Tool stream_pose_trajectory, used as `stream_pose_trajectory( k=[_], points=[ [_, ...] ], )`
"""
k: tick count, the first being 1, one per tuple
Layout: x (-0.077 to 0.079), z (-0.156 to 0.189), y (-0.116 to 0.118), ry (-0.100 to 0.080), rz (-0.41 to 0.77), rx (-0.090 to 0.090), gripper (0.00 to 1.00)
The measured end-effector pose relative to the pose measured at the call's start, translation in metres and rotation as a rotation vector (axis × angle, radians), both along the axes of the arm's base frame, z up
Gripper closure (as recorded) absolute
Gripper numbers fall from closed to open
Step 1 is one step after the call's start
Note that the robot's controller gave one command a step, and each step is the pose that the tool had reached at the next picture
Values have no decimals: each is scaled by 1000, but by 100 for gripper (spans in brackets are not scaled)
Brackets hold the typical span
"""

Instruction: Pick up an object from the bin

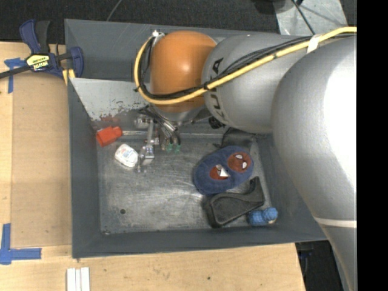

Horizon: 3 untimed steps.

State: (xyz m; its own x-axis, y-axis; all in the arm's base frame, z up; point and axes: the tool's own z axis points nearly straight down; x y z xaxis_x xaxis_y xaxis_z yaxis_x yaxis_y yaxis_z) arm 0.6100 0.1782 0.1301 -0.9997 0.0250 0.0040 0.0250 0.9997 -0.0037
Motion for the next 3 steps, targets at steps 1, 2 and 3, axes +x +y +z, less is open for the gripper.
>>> stream_pose_trajectory(
  k=[1, 2, 3],
  points=[
    [-6, -55, 25, -4, 297, 0, 0],
    [-3, -51, 28, -20, 298, 8, 100],
    [-43, -2, 42, -5, 0, 4, 100]
  ],
)
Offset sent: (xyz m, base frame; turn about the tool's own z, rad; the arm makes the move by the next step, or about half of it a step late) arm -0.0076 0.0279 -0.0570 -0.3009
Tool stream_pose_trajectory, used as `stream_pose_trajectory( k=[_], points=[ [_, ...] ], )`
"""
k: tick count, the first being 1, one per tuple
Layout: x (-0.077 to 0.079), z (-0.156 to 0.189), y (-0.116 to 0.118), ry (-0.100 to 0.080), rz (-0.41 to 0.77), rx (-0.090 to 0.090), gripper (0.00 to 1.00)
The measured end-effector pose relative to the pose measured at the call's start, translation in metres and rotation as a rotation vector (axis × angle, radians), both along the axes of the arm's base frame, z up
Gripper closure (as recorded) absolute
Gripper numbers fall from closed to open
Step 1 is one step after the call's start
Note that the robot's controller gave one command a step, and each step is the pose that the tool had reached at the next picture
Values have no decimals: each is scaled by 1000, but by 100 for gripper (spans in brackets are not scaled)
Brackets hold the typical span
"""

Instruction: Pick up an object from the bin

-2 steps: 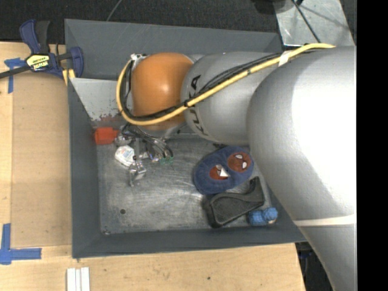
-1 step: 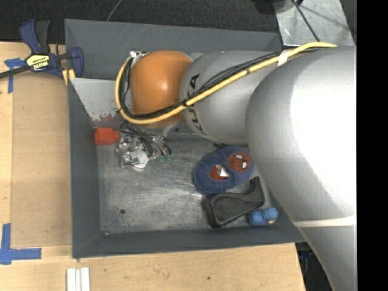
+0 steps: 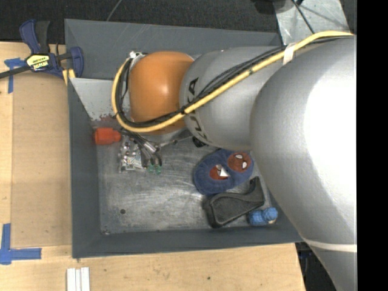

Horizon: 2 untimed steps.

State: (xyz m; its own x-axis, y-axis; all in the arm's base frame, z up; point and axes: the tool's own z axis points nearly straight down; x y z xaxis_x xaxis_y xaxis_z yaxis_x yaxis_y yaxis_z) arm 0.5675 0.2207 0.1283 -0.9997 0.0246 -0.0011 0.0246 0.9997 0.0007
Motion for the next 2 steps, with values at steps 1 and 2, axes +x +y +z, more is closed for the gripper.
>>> stream_pose_trajectory(
  k=[1, 2],
  points=[
    [4, -2, 15, -1, -398, 2, 100],
    [2, 38, 22, -5, -308, 2, 100]
  ],
)
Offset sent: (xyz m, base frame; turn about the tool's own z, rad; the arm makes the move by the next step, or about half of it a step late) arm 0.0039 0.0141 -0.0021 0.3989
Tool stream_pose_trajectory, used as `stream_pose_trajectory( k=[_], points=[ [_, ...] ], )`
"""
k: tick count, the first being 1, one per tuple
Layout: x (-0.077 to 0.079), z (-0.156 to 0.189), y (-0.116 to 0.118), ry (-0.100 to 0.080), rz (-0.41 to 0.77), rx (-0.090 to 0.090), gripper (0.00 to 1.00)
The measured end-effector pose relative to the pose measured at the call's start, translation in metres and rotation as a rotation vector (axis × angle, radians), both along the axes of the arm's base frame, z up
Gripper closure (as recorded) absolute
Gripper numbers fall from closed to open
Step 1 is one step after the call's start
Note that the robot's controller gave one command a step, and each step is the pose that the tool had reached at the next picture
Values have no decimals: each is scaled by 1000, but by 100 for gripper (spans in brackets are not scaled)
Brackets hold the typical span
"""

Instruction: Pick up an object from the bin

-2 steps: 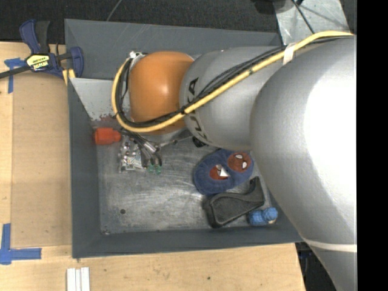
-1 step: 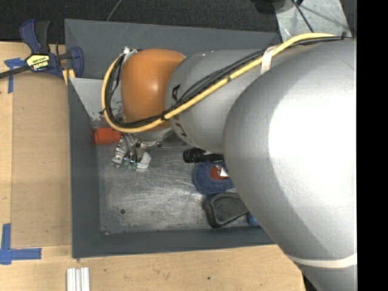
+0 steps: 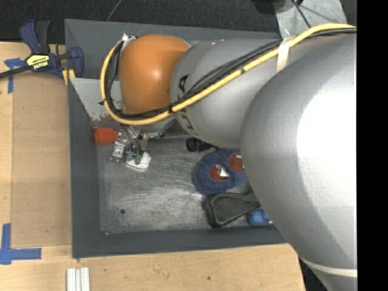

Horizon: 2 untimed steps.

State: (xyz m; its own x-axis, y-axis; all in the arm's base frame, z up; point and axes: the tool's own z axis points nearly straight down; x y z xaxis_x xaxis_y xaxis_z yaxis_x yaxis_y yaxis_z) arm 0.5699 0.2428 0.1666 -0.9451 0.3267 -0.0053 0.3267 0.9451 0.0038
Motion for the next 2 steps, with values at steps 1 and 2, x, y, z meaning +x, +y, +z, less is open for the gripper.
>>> stream_pose_trajectory(
  k=[1, 2],
  points=[
    [21, 11, 1, 1, 2, -1, 100],
    [20, 88, -10, -4, 30, 1, 100]
  ],
)
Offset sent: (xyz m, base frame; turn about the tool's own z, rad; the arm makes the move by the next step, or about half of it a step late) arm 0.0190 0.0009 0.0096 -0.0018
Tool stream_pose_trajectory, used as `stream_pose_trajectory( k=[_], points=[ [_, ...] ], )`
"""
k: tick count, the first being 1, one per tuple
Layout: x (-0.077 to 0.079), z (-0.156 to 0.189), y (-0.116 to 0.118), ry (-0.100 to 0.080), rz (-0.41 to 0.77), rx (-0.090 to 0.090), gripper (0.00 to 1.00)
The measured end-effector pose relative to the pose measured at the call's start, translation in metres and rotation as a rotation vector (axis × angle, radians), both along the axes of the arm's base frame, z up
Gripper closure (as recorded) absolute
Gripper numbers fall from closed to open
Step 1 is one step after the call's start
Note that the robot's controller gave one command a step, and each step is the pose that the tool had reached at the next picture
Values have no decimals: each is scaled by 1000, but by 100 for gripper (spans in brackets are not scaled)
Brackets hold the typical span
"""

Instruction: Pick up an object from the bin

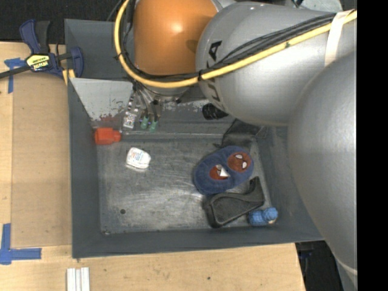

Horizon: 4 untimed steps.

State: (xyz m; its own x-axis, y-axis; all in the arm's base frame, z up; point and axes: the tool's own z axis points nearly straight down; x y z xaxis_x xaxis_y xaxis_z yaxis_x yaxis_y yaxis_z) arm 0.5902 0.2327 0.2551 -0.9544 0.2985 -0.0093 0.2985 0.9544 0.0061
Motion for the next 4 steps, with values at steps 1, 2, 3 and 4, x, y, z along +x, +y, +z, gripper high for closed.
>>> stream_pose_trajectory(
  k=[1, 2, 3, 4],
  points=[
    [-26, -95, 11, 17, 41, -6, 100],
    [5, 19, -15, 2, 427, -4, 100],
    [8, -120, -15, 14, 510, -6, 100],
    [37, -66, -28, 2, 95, -2, 100]
  ],
)
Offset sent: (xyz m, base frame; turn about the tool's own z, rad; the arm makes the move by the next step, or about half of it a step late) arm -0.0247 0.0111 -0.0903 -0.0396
